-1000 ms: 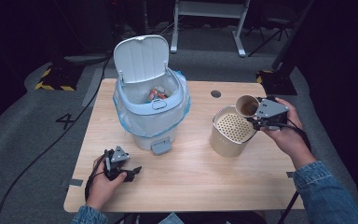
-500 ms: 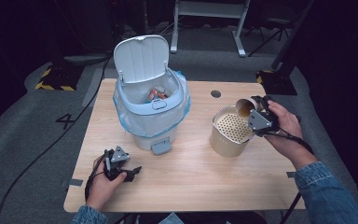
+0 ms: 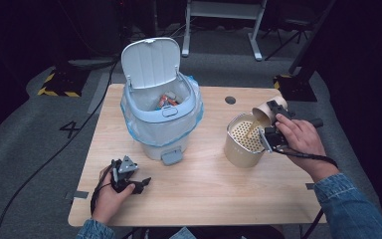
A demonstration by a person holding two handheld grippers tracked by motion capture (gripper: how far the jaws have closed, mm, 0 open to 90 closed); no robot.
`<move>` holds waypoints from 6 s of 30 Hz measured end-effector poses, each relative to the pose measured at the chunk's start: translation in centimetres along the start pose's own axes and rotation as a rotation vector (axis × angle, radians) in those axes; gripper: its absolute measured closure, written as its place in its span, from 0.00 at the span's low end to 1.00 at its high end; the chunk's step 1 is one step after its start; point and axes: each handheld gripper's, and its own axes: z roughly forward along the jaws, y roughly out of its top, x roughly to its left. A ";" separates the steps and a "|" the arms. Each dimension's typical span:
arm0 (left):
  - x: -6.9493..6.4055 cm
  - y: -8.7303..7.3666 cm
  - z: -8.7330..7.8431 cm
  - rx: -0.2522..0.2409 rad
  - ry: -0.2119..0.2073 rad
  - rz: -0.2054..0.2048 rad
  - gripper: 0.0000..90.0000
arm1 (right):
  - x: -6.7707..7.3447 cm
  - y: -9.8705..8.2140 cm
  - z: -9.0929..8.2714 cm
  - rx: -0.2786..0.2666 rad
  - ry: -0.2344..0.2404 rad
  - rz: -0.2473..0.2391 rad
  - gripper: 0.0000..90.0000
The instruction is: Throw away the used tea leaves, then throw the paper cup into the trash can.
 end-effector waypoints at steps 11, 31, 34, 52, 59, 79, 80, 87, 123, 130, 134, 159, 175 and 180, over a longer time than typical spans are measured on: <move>0.0 0.0 0.0 0.000 -0.001 0.001 0.26 | 1.1 1.5 -0.3 0.134 -0.147 -0.367 0.41; 0.0 0.0 0.0 0.000 -0.003 0.000 0.26 | 1.0 2.2 -0.9 0.212 -0.244 -0.628 0.42; 0.0 0.0 0.0 0.000 -0.003 0.000 0.26 | 0.7 2.2 -1.0 0.217 -0.250 -0.626 0.42; 0.0 0.0 0.0 0.000 -0.003 0.000 0.26 | -0.7 1.5 -1.1 0.142 -0.182 -0.378 0.41; 0.0 0.0 0.0 0.000 -0.002 -0.002 0.26 | -2.4 -0.9 -0.8 -0.006 -0.003 0.111 0.39; 0.0 0.0 0.0 0.000 -0.002 -0.002 0.26 | -1.0 -6.3 1.8 -0.487 0.610 1.434 0.37; 0.0 0.0 0.0 0.000 -0.002 -0.002 0.26 | -0.9 -6.4 1.9 -0.506 0.625 1.467 0.37; 0.0 0.0 0.0 0.000 -0.001 0.001 0.26 | -0.5 -7.2 1.9 -0.555 0.745 1.566 0.36; 0.0 0.0 0.0 0.001 -0.004 0.000 0.26 | -3.9 -7.7 0.9 -0.630 0.677 1.487 0.35; 0.0 0.0 0.0 -0.002 -0.006 -0.006 0.26 | -6.1 -6.6 1.4 -0.667 0.675 1.463 0.35; 0.0 0.0 0.0 -0.002 -0.006 -0.006 0.26 | -7.4 -5.6 1.9 -0.694 0.683 1.457 0.34; 0.1 0.0 0.1 -0.002 -0.014 -0.004 0.26 | -15.6 4.0 5.6 -0.857 0.688 1.431 0.33; 0.1 0.0 0.1 -0.002 -0.015 0.000 0.26 | -17.5 10.6 7.6 -0.924 0.718 1.476 0.32; 0.1 0.0 0.1 -0.002 -0.016 0.000 0.26 | -18.0 12.0 7.9 -0.891 0.737 1.453 0.32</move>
